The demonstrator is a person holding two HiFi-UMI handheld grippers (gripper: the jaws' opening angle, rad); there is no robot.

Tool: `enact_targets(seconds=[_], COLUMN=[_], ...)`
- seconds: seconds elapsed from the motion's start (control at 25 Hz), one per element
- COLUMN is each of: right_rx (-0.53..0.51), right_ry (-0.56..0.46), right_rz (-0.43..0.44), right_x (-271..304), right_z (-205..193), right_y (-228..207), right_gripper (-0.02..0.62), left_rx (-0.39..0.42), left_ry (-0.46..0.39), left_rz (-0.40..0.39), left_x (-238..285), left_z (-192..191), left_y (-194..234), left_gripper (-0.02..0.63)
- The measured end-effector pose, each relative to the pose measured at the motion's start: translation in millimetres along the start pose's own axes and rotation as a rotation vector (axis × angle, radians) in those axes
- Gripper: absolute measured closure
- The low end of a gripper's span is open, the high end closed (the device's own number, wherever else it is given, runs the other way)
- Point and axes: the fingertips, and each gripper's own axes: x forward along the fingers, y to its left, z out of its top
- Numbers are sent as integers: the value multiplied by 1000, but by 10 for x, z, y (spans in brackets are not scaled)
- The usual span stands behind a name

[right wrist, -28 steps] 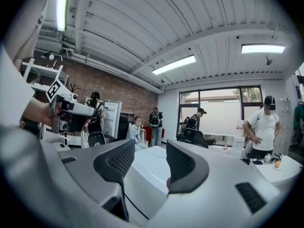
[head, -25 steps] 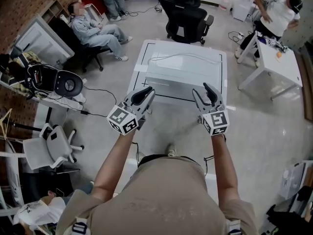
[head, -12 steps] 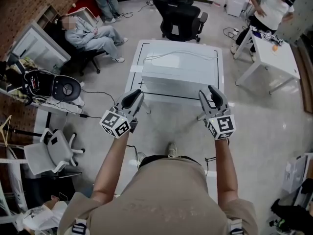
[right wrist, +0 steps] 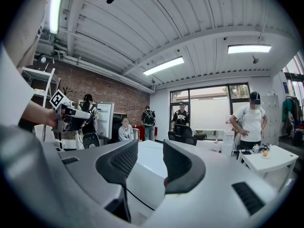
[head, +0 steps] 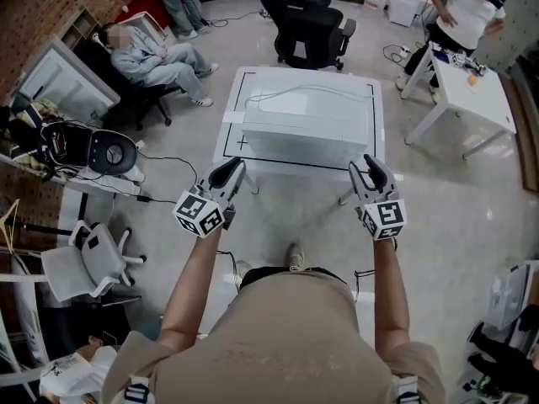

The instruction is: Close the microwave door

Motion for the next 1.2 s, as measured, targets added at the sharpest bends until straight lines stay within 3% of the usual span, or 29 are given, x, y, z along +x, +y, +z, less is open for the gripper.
enact_targets(seconds=[1.0, 1.08, 1.2], right_rx=[2, -23, -53], right_ry=[35, 55, 66], right_rz=[4, -10, -29], right_x=[270, 295, 313], right_z=[-187, -213, -223], right_y=[-19, -13, -9], right_gripper=[427, 477, 486], left_rx=[-4, -4, -3], left_ry=[30, 32, 34], left_rz=[27, 25, 22], left_x=[57, 59, 64], left_z=[-120, -121, -121], left_y=[211, 226, 236], left_gripper=[566, 566, 566])
